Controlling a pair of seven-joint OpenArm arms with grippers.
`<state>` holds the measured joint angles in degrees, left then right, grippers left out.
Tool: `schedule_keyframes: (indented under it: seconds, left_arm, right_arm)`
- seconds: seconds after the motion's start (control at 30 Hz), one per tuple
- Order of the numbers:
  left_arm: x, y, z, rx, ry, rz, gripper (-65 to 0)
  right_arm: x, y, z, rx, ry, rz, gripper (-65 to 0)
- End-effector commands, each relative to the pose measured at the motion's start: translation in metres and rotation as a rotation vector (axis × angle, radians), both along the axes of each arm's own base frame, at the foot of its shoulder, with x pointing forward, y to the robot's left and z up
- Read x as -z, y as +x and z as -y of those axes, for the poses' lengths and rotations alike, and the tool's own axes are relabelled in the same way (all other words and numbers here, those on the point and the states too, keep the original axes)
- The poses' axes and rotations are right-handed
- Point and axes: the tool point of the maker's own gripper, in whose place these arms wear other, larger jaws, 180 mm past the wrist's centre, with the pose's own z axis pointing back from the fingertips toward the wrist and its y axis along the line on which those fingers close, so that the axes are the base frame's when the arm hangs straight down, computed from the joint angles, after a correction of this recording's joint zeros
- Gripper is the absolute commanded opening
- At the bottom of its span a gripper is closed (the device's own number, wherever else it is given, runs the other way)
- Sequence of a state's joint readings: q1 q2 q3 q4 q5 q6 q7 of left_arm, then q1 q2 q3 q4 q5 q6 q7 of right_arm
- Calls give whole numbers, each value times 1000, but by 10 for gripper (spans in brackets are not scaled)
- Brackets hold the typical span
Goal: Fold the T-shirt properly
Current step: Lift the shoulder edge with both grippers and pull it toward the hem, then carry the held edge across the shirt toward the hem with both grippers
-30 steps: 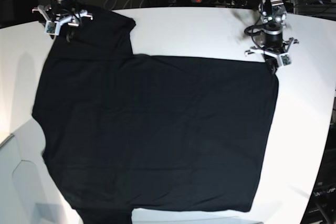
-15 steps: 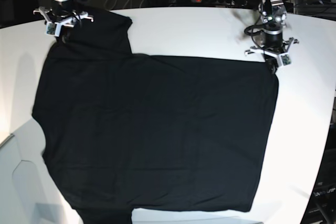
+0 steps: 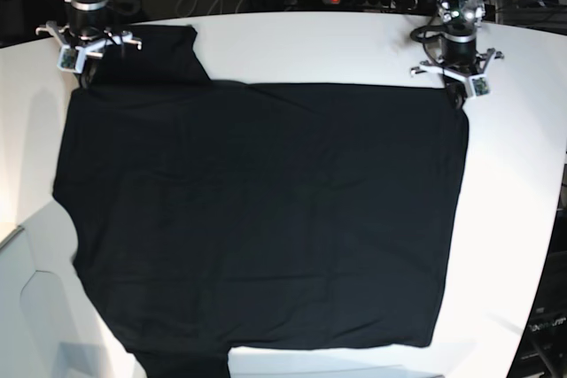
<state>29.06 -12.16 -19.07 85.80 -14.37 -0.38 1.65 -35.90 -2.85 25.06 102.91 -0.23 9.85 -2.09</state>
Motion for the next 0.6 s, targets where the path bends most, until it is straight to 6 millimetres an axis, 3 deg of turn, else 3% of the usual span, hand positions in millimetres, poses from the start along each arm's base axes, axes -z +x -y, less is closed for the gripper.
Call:
schedule_keyframes:
  seconds: [0.0,0.27,0.47,0.57]
  left_arm:
    - [-15,4,-4,7,30,44,-646]
    - [-47,5,9,49,45,107,-646]
    - [-78,19,7,52,70,192,-646]
    - [-92,38,7,49,73,252,-646]
  right_arm:
    - [-21,5,8,-2,-42,61,-650]
    - [-56,18,9,-16,-87,145,-650]
    - [-73,38,8,-17,-93,213,-650]
    - [-80,56,6,-16,-83,262,-650]
